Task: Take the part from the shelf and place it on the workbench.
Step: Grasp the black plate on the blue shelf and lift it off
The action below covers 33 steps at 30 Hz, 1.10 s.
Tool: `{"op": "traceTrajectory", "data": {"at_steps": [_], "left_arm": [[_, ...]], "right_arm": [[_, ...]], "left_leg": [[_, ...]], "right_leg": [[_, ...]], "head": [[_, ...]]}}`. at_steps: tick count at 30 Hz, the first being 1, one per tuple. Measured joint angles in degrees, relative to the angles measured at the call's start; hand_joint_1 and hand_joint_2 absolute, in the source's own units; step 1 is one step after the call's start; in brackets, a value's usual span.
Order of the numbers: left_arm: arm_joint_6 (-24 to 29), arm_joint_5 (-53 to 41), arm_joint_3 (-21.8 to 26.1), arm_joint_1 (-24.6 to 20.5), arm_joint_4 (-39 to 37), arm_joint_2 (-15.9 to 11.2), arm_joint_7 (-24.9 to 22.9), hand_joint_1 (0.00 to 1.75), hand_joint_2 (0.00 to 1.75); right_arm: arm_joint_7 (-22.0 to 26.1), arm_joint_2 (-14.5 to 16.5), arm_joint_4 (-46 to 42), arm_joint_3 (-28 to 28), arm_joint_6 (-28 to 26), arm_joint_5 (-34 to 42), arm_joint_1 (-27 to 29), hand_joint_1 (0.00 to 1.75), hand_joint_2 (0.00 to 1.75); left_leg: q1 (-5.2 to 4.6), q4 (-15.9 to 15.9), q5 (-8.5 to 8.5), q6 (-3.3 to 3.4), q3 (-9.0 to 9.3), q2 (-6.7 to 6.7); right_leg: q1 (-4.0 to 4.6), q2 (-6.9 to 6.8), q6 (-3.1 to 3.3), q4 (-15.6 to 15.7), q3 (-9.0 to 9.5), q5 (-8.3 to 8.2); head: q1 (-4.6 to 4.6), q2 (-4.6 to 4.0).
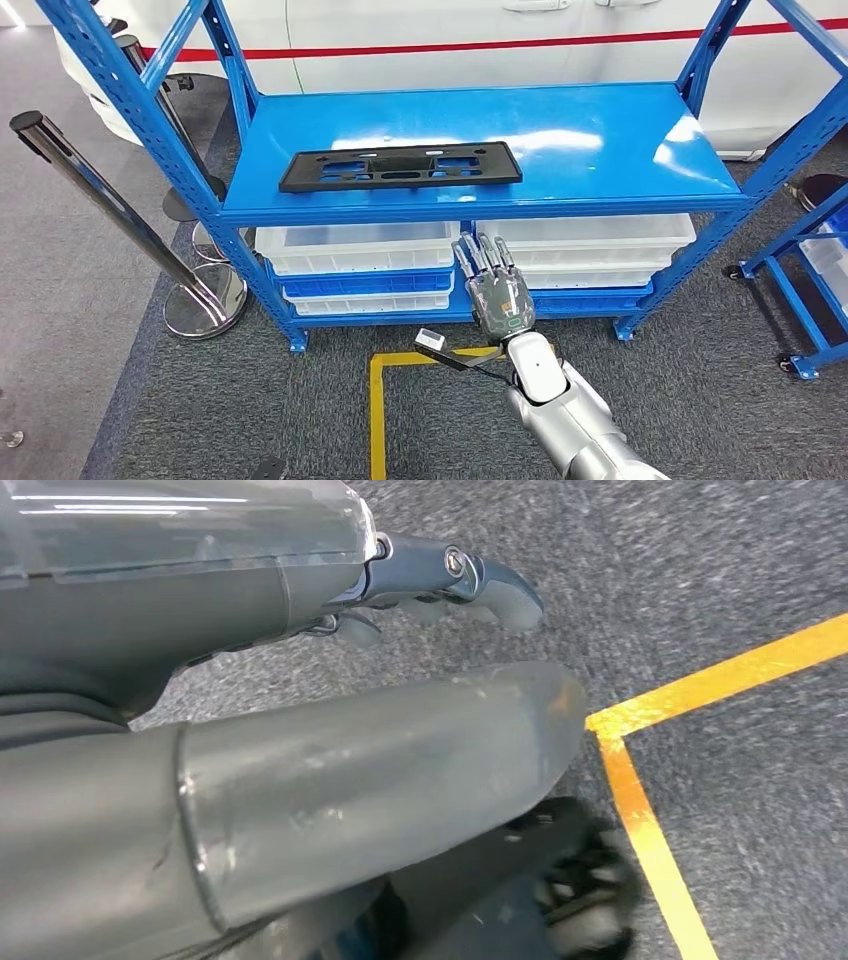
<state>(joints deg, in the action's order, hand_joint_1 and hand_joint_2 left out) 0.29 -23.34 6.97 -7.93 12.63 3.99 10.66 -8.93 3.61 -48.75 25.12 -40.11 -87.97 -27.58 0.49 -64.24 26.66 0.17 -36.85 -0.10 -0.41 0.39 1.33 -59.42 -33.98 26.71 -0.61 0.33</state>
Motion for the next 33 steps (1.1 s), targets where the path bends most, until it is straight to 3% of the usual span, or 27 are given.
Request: {"op": "traceTrajectory", "data": {"at_steps": [2, 6, 8, 10, 11, 12, 13, 15, 17, 20, 22, 25, 26, 27, 28, 30, 31, 33], "left_arm": [[-0.1, -0.1, 0.0, -0.1, 0.0, 0.0, 0.0, 0.00, 0.00], [-0.2, -0.4, -0.1, -0.1, 0.0, 0.2, 0.0, 0.00, 0.00], [-0.2, -0.5, -0.1, -0.1, 0.0, 0.3, 0.1, 0.00, 0.00], [-0.2, -0.6, -0.1, -0.2, 0.0, 0.3, 0.1, 0.00, 0.00], [-0.2, -0.7, -0.1, -0.2, 0.0, 0.3, 0.1, 0.00, 0.00], [-0.2, -0.7, -0.1, -0.1, 0.0, 0.3, 0.0, 0.00, 0.00], [-0.2, -0.7, -0.1, 0.0, 0.0, 0.3, 0.0, 0.00, 0.00], [-0.2, -0.8, -0.1, 0.0, 0.0, 0.4, 0.1, 0.00, 0.00], [-0.2, -0.8, -0.1, -0.1, 0.0, 0.4, 0.1, 0.00, 0.00], [-0.2, -0.8, -0.1, -0.2, 0.0, 0.4, 0.1, 0.00, 0.00], [-0.2, -0.8, -0.1, -0.3, 0.0, 0.4, 0.1, 0.00, 0.00], [-0.2, -1.1, -0.1, -0.4, 0.0, 0.4, 0.2, 0.00, 0.00], [-0.3, -1.2, -0.1, -0.3, 0.0, 0.4, 0.2, 0.00, 0.00], [-0.3, -1.4, -0.1, -0.2, 0.0, 0.4, 0.2, 0.00, 0.00], [-0.3, -1.4, -0.1, -0.1, 0.0, 0.4, 0.2, 0.00, 0.00], [-0.3, -1.6, -0.1, -0.2, 0.0, 0.4, 0.2, 0.00, 0.00], [-0.3, -1.7, -0.1, -0.2, 0.0, 0.4, 0.2, 0.00, 0.00], [-0.3, -1.8, -0.1, -0.3, 0.0, 0.5, 0.2, 0.00, 0.00]], "right_arm": [[-0.1, 0.0, -0.4, -0.1, 0.0, 0.0, 0.1, 0.00, 1.75], [-0.2, 0.0, -1.2, -0.3, 0.0, 0.0, 0.4, 0.00, 1.75], [-0.3, 0.0, -1.6, -0.6, 0.0, 0.0, 0.5, 0.00, 1.75], [-0.3, 0.0, -1.7, -1.0, 0.0, 0.0, 0.8, 0.00, 1.75], [-0.2, 0.0, -1.8, -1.1, 0.0, 0.0, 1.0, 0.00, 1.75], [-0.2, 0.0, -1.9, -1.3, 0.0, 0.0, 1.2, 0.00, 1.75], [-0.2, -0.1, -2.0, -1.4, 0.0, 0.0, 1.4, 0.00, 1.75], [-0.2, -0.1, -2.5, -1.7, 0.0, 0.0, 1.4, 0.00, 1.75], [-0.2, 0.0, -2.8, -2.0, 0.0, 0.0, 1.5, 0.00, 1.75], [-0.1, 0.0, -3.2, -2.2, 0.0, 0.0, 1.7, 0.00, 1.75], [-0.1, 0.0, -3.4, -2.4, 0.0, 0.0, 1.7, 0.00, 1.75], [0.6, 0.3, -4.1, -3.2, 0.0, 0.1, 1.9, 0.00, 1.75], [0.9, 0.4, -4.5, -3.7, 0.0, 0.2, 2.2, 0.00, 1.75], [1.2, 0.6, -5.0, -4.3, 0.0, 0.2, 2.5, 0.00, 1.75], [1.5, 0.7, -5.5, -4.9, 0.0, 0.2, 2.7, 0.00, 1.75], [1.8, 1.0, -6.4, -6.0, 0.0, 0.2, 2.9, 0.00, 1.75], [1.9, 1.1, -6.8, -6.4, 0.0, 0.2, 2.9, 0.00, 1.75], [2.1, 1.3, -7.2, -7.0, 0.0, 0.1, 3.0, 0.00, 1.75]], "left_leg": [[-0.34, 4.8, -1.20, 0.63, 2.28, -0.01], [-0.22, 6.5, -0.88, 1.67, 3.70, -0.08], [-0.06, 7.0, -0.76, 2.23, 4.56, -0.06], [-0.10, 6.9, -0.35, 2.55, 4.96, -0.07], [-0.12, 6.9, -0.10, 2.58, 5.18, -0.11], [-0.11, 6.8, 0.21, 2.52, 5.50, -0.15], [-0.10, 6.8, 0.58, 2.40, 5.90, -0.20], [-0.11, 6.6, 1.47, 1.96, 6.87, -0.23], [-0.20, 6.5, 2.22, 1.28, 7.26, -0.22], [-0.25, 6.2, 2.73, 0.28, 7.60, -0.19], [-0.15, 3.2, 3.21, -0.16, 6.50, -0.17], [0.04, -7.2, 6.62, -0.72, 0.12, -0.14], [0.09, -9.5, 7.67, -0.80, -1.84, -0.14], [0.10, -10.0, 7.70, -0.80, -2.99, -0.14], [0.09, -8.6, 6.35, -0.69, -3.10, -0.14], [0.02, -1.1, 0.68, -0.09, -1.12, -0.13], [-0.18, 2.3, -1.04, 0.25, -0.18, -0.12], [-0.61, 5.5, -2.20, 0.92, 0.72, -0.13]], "right_leg": [[0.08, 0.01, -0.56, 0.1, 0.26, 0.24], [0.04, -0.09, -1.79, -1.2, 0.24, 0.36], [-0.08, -0.11, -2.19, -5.8, -2.21, 2.63], [-0.18, -0.10, -2.50, -12.7, -6.54, 5.32], [-0.25, -0.11, -2.58, -14.8, -8.18, 5.63], [-0.32, -0.12, -2.61, -14.9, -8.87, 4.73], [-0.37, -0.15, -2.59, -12.7, -8.42, 2.71], [-0.33, -0.27, -2.36, -5.2, -5.64, -1.88], [-0.02, -0.36, -1.86, -0.7, -3.92, -3.14], [0.07, -0.29, -0.84, 0.1, -3.19, -2.87], [-0.13, -0.29, -0.22, 0.5, -2.16, -2.54], [-0.13, -0.33, 0.32, 0.7, -1.00, -1.65], [-0.07, -0.29, 0.36, 0.7, -0.63, -1.28], [0.00, -0.23, 0.36, 0.7, -0.16, -0.89], [0.05, -0.16, 0.33, 0.7, 0.38, -0.50], [0.15, -0.09, 0.17, 0.7, 1.54, 0.36], [0.19, -0.06, 0.00, 0.7, 1.93, 0.71], [0.19, -0.03, -0.59, 0.5, 2.19, 1.17]], "head": [[0.01, 0.00], [0.02, 0.00], [0.03, 0.00], [0.02, 0.00], [0.02, 0.00], [0.02, 0.00], [0.03, 0.00], [0.03, 0.00], [0.06, 0.00], [0.10, 0.00], [0.08, 0.00], [0.04, 0.00], [0.04, 0.00], [0.04, 0.00], [0.04, 0.00], [0.05, 0.00], [0.05, 0.00], [0.07, 0.00]]}}
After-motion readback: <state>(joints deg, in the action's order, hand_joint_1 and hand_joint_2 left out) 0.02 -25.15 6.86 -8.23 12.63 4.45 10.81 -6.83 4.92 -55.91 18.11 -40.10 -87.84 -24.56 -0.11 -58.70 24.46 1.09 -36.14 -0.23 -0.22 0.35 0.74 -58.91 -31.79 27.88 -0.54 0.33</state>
